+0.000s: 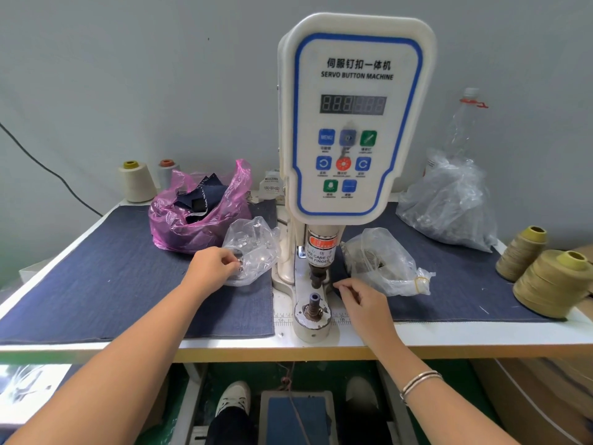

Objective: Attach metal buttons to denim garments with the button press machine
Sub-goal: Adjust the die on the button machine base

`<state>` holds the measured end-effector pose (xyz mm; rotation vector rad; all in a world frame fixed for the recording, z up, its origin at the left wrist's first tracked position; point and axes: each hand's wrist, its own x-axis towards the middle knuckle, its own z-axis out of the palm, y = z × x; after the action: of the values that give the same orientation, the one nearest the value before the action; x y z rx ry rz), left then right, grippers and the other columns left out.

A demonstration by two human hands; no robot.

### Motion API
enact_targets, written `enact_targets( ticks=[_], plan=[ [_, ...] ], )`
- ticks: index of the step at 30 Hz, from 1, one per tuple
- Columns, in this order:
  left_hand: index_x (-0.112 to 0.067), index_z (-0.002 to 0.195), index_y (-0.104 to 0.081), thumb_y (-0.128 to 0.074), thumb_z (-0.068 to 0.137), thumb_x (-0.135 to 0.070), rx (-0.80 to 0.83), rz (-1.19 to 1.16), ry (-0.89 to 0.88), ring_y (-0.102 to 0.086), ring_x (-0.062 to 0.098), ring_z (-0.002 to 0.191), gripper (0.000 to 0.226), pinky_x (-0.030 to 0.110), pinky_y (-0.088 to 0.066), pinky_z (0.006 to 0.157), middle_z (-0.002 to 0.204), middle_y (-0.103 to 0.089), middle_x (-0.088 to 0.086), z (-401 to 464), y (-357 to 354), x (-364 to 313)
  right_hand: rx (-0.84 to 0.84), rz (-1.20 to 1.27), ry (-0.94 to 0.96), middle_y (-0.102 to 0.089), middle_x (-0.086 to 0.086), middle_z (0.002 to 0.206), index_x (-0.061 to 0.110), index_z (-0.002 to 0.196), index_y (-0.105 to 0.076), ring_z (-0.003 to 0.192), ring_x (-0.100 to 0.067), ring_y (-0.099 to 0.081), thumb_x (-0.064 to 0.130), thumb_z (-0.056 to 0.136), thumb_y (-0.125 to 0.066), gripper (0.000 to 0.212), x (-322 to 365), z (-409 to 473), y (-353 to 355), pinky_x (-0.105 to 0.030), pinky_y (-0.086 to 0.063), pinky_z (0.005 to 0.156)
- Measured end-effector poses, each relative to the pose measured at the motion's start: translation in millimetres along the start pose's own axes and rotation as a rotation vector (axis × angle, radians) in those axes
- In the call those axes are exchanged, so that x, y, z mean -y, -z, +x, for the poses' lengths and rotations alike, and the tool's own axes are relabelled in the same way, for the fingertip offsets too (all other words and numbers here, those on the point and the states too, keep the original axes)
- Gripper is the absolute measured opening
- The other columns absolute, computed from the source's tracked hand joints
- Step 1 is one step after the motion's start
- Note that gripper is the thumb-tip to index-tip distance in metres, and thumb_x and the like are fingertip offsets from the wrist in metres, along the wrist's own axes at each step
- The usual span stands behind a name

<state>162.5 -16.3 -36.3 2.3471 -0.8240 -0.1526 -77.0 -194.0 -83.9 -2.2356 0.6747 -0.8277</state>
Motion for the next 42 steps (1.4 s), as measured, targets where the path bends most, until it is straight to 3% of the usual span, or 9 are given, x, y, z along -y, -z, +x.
enact_targets(
  ticks=[7, 17, 21, 24, 29, 32, 34, 38, 42],
  plan=[
    [-0.016, 0.080, -0.073, -0.068, 0.086, -0.019, -0.049, -0.246, 0.059, -0.056, 0.008, 0.070, 0.009, 0.026, -0.042, 0.070, 0.075, -0.067, -0.006, -5.5, 6.0, 3.6, 0.015, 0.025, -0.010, -0.061, 0.022, 0.088, 0.022, 0.100, -0.068, 0.084, 0.009, -0.056, 0.014, 0.094, -0.056, 0.017, 1.7, -1.3, 3.0, -0.001, -0.041, 0.073],
    [-0.019, 0.086, -0.069, -0.058, 0.089, -0.023, -0.165, 0.228, -0.007, -0.059, 0.023, 0.085, 0.012, 0.036, -0.048, 0.075, 0.092, -0.062, -0.001, -10.4, -4.0, 4.8, 0.036, -0.017, 0.002, -0.061, 0.021, 0.089, 0.022, 0.102, -0.068, 0.082, 0.010, -0.055, 0.015, 0.095, -0.055, 0.016, 7.1, -2.8, 4.3, -0.001, -0.041, 0.072],
    [-0.017, 0.082, -0.069, -0.063, 0.086, -0.023, -0.261, -0.018, -0.021, -0.059, 0.019, 0.080, 0.010, 0.033, -0.047, 0.073, 0.084, -0.064, -0.003, -6.7, -2.6, 1.3, 0.021, 0.026, -0.012, -0.058, 0.025, 0.088, 0.021, 0.102, -0.068, 0.084, 0.011, -0.056, 0.011, 0.094, -0.056, 0.018, 9.5, -3.4, 6.4, -0.001, -0.041, 0.074],
    [-0.017, 0.076, -0.070, -0.068, 0.085, -0.017, -0.114, -0.347, -0.023, -0.059, 0.011, 0.072, 0.008, 0.022, -0.045, 0.071, 0.077, -0.070, -0.001, -6.2, 4.0, -9.8, -0.034, 0.133, -0.031, -0.062, 0.018, 0.088, 0.023, 0.102, -0.066, 0.083, 0.002, -0.060, 0.006, 0.092, -0.057, 0.021, 16.5, -6.0, 11.2, -0.004, -0.044, 0.073],
    [-0.011, 0.074, -0.070, -0.071, 0.084, -0.013, 0.171, -0.396, -0.163, -0.052, 0.010, 0.063, 0.011, 0.025, -0.043, 0.065, 0.069, -0.064, 0.001, -20.7, 14.9, -32.6, -0.064, 0.115, 0.159, -0.060, 0.013, 0.084, 0.017, 0.092, -0.065, 0.082, 0.000, -0.056, 0.003, 0.088, -0.061, 0.015, 41.8, -14.2, 17.2, -0.006, -0.042, 0.070],
    [-0.014, 0.075, -0.070, -0.070, 0.086, -0.018, 0.413, -0.457, -0.143, -0.046, 0.004, 0.052, 0.012, 0.015, -0.036, 0.051, 0.060, -0.058, -0.008, -39.1, 9.3, -52.7, -0.014, 0.041, 0.267, -0.057, 0.007, 0.083, 0.006, 0.091, -0.066, 0.075, 0.004, -0.051, 0.006, 0.086, -0.066, 0.004, 56.5, -17.6, 12.7, -0.004, -0.039, 0.072],
    [-0.015, 0.076, -0.070, -0.069, 0.088, -0.022, 0.545, -0.433, -0.117, -0.044, -0.002, 0.047, 0.014, 0.010, -0.035, 0.047, 0.055, -0.057, -0.014, -50.6, 1.3, -62.4, -0.009, 0.032, 0.278, -0.062, -0.001, 0.084, 0.005, 0.089, -0.066, 0.079, 0.000, -0.051, 0.010, 0.085, -0.069, 0.007, 61.6, -18.8, 12.7, -0.011, -0.042, 0.076],
    [-0.005, 0.088, -0.073, -0.069, 0.087, -0.026, 0.630, -0.525, -0.013, -0.041, 0.002, 0.045, 0.022, 0.012, -0.034, 0.045, 0.054, -0.053, -0.009, -62.3, -9.5, -70.0, 0.028, 0.072, 0.229, -0.064, 0.000, 0.088, 0.011, 0.090, -0.073, 0.089, -0.015, -0.055, 0.015, 0.083, -0.071, 0.008, 66.4, -26.0, 13.1, -0.033, -0.045, 0.086],
    [-0.002, 0.094, -0.073, -0.069, 0.087, -0.023, 0.627, -0.552, 0.045, -0.042, 0.002, 0.045, 0.023, 0.012, -0.033, 0.045, 0.055, -0.053, -0.008, -64.7, -14.2, -76.3, 0.003, 0.096, 0.214, -0.054, 0.012, 0.089, 0.025, 0.092, -0.073, 0.091, -0.006, -0.049, 0.024, 0.082, -0.072, 0.011, 69.5, -29.0, 9.6, -0.026, -0.036, 0.087]
  ],
)
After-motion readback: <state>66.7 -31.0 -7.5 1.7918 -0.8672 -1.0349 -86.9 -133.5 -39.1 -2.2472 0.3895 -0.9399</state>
